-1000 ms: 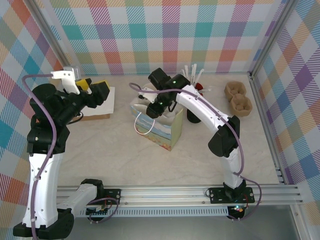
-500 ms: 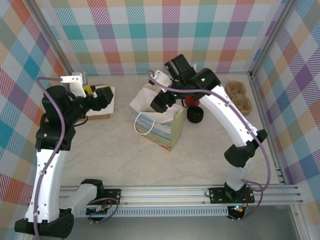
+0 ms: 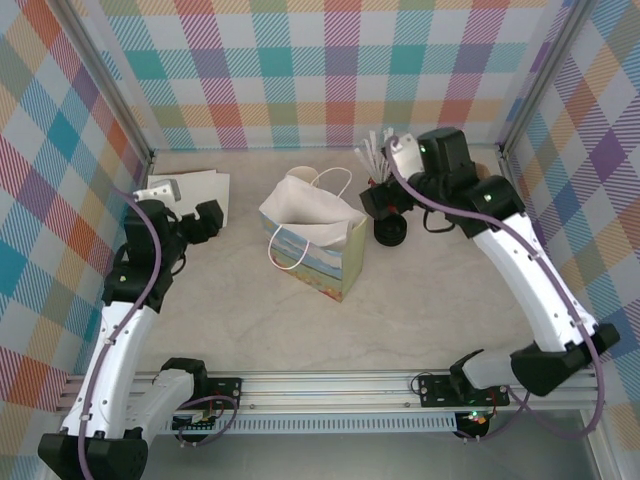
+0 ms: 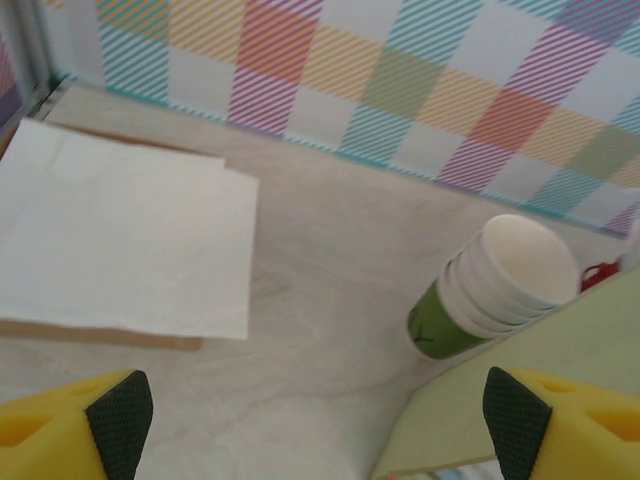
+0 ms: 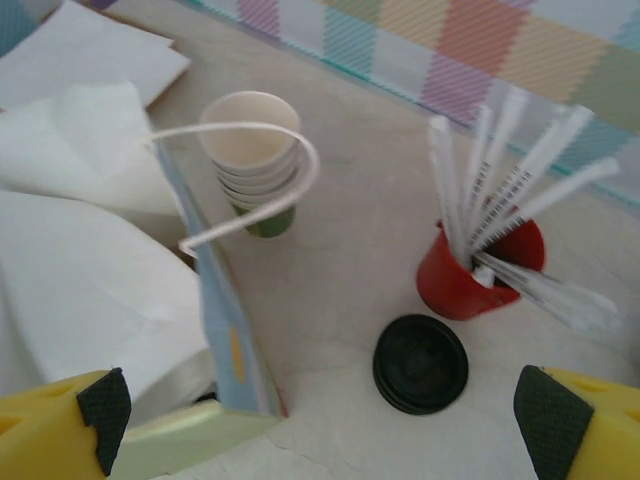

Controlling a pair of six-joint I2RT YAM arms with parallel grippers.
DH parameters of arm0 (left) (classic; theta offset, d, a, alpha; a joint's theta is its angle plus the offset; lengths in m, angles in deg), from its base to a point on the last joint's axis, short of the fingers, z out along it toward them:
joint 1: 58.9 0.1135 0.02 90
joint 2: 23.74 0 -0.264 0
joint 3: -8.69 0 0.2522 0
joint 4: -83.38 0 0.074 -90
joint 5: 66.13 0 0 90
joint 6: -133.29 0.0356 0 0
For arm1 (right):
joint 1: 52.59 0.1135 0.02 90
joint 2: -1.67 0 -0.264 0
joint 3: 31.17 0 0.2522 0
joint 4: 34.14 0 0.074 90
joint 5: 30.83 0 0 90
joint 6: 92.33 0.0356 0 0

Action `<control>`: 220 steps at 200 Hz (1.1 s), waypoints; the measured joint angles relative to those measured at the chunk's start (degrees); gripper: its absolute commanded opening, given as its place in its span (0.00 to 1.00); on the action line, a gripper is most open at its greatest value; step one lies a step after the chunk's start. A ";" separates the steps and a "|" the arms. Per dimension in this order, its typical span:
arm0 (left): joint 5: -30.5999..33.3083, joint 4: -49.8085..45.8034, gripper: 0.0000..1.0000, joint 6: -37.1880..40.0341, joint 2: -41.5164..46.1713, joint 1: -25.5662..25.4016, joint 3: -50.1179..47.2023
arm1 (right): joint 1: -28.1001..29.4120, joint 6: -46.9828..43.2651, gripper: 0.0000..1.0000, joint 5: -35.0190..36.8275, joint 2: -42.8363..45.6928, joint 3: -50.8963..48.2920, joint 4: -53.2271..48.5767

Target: Pack the takeout coffee

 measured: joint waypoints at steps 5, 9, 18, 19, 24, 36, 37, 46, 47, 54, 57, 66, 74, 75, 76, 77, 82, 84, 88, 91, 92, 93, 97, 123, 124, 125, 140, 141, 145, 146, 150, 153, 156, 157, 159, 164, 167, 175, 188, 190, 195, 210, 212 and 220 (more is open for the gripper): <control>0.85 0.39 0.91 -0.22 0.13 0.00 -1.14 | -0.63 0.39 1.00 0.57 1.49 -2.29 1.31; 1.46 0.76 0.92 -0.28 0.17 0.00 -1.97 | -1.01 0.61 1.00 1.09 2.56 -3.93 2.12; 2.78 1.84 0.93 -0.68 0.37 0.02 -4.11 | -1.86 1.31 1.00 2.40 5.18 -8.28 4.70; 2.97 2.03 0.93 -0.81 0.39 0.02 -4.42 | -1.90 1.36 1.00 2.54 5.38 -8.59 4.87; 3.63 2.58 0.94 -1.07 0.42 0.02 -5.55 | -2.32 1.73 1.00 3.26 6.71 -10.80 6.14; 4.92 4.68 0.96 -1.62 0.48 0.02 -8.41 | -3.52 2.54 1.00 5.51 9.81 -16.50 9.42; 5.16 4.98 0.96 -1.64 0.48 0.02 -8.79 | -3.61 2.56 1.00 5.66 9.99 -16.83 9.62; 6.21 6.75 0.98 -2.10 0.48 0.02 -10.86 | -4.42 3.30 1.00 7.28 11.91 -20.87 11.76; 6.40 7.10 0.99 -2.14 0.48 0.02 -11.19 | -4.48 3.37 1.00 7.41 12.04 -21.16 11.89; 7.32 8.96 1.00 -2.51 0.48 0.02 -13.05 | -5.29 3.91 1.00 8.85 13.46 -24.44 13.66; 7.69 9.79 1.00 -2.54 0.48 0.02 -13.84 | -5.60 4.24 1.00 9.40 13.97 -25.53 14.34; 8.57 12.68 1.00 -2.80 0.48 0.02 -16.35 | -6.54 5.14 1.00 11.10 15.52 -29.29 16.50; 9.09 15.45 1.00 -2.89 0.48 0.02 -18.73 | -7.41 5.99 1.00 12.57 16.98 -32.74 18.29; 9.16 15.98 1.00 -2.89 0.48 0.02 -19.15 | -7.48 6.08 1.00 12.70 17.11 -33.03 18.47; 9.18 16.22 1.00 -2.89 0.48 0.02 -19.37 | -7.56 6.19 1.00 12.83 17.22 -33.31 18.64; 9.29 16.70 1.00 -2.89 0.48 0.02 -19.76 | -7.69 6.32 1.00 13.05 17.46 -33.83 18.95; 9.53 18.05 1.00 -2.91 0.46 0.02 -21.03 | -8.15 6.75 1.00 13.84 18.36 -35.87 20.11; 9.60 18.60 1.00 -2.89 0.46 0.02 -21.59 | -8.39 6.95 1.00 14.10 18.75 -36.72 20.65; 9.92 19.80 1.00 -2.89 0.44 0.02 -22.67 | -8.74 7.26 1.00 14.58 19.41 -38.16 21.49; 10.10 20.55 1.00 -2.89 0.39 0.02 -23.32 | -9.07 7.56 1.00 14.93 19.89 -39.28 22.23; 10.16 20.72 1.00 -2.89 0.39 0.02 -23.45 | -9.25 7.67 1.00 15.10 20.15 -39.87 22.60; 10.25 21.03 1.00 -2.89 0.35 0.02 -23.74 | -9.31 7.69 1.00 15.17 20.26 -40.13 22.73; 10.60 21.75 1.00 -2.86 0.24 0.02 -24.41 | -9.77 8.04 1.00 15.56 20.96 -41.75 23.76; 12.26 26.62 1.00 -1.53 -1.20 0.02 -27.15 | -12.50 9.44 1.00 17.14 23.69 -50.53 30.05; 12.31 26.75 1.00 -1.46 -1.27 0.02 -27.17 | -12.59 9.46 1.00 17.16 23.71 -50.73 30.21; 12.41 26.95 1.00 -1.33 -1.36 0.02 -27.28 | -12.68 9.51 1.00 17.18 23.74 -50.95 30.36; 13.20 29.20 1.00 0.11 -2.67 0.02 -27.82 | -14.23 9.97 1.00 17.66 23.65 -55.08 33.75; 13.27 29.29 1.00 0.15 -2.73 0.02 -27.85 | -14.36 10.01 1.00 17.66 23.56 -55.41 33.97; 13.55 29.94 1.00 0.52 -3.21 0.02 -27.93 | -14.80 10.19 1.00 17.84 23.32 -56.41 34.75; 13.57 30.05 1.00 0.61 -3.28 0.02 -27.98 | -14.84 10.23 1.00 17.84 23.30 -56.59 34.93; 13.81 30.69 1.00 1.03 -3.78 0.02 -28.11 | -15.26 10.38 1.00 17.92 22.97 -57.59 35.87; 13.97 31.10 1.00 1.29 -4.04 0.02 -28.20 | -15.52 10.60 1.00 18.03 22.80 -58.21 36.46; 14.05 31.47 1.00 1.51 -4.35 0.02 -28.24 | -15.85 10.64 1.00 18.10 22.45 -58.95 37.22; 14.08 31.58 1.00 1.57 -4.44 0.04 -28.26 | -15.91 10.67 1.00 18.10 22.36 -59.10 37.38; 14.21 31.80 1.00 1.73 -4.66 0.04 -28.33 | -16.11 10.71 1.00 18.21 22.18 -59.52 37.79; 14.34 32.50 1.00 2.12 -5.27 0.09 -28.41 | -16.52 10.88 1.00 18.43 21.59 -60.52 38.97; 14.47 33.00 1.00 2.36 -5.55 0.09 -28.50 | -16.76 11.04 1.00 18.56 21.33 -61.07 39.67; 14.60 34.34 1.00 2.99 -6.75 0.09 -28.63 | -17.42 11.30 1.00 18.88 20.33 -62.55 41.59; 14.64 36.50 1.00 3.89 -8.85 0.22 -28.96 | -18.36 12.02 1.00 19.34 18.45 -64.89 45.13; 14.67 36.87 1.00 4.07 -9.29 0.26 -29.00 | -18.47 12.09 1.00 19.37 18.12 -65.29 45.81; 14.60 37.57 1.00 4.44 -10.14 0.42 -29.11 | -18.64 12.15 1.00 19.50 17.55 -66.18 47.28; 14.21 40.11 1.00 5.40 -12.96 0.57 -29.59 | -19.04 12.13 1.00 19.93 15.10 -68.89 52.33; 14.16 40.54 1.00 5.62 -13.38 0.57 -29.68 | -19.08 12.11 1.00 19.98 14.84 -69.13 52.83; 13.79 41.81 1.00 6.19 -14.86 0.70 -29.94 | -19.23 12.07 1.00 20.00 13.44 -70.44 55.56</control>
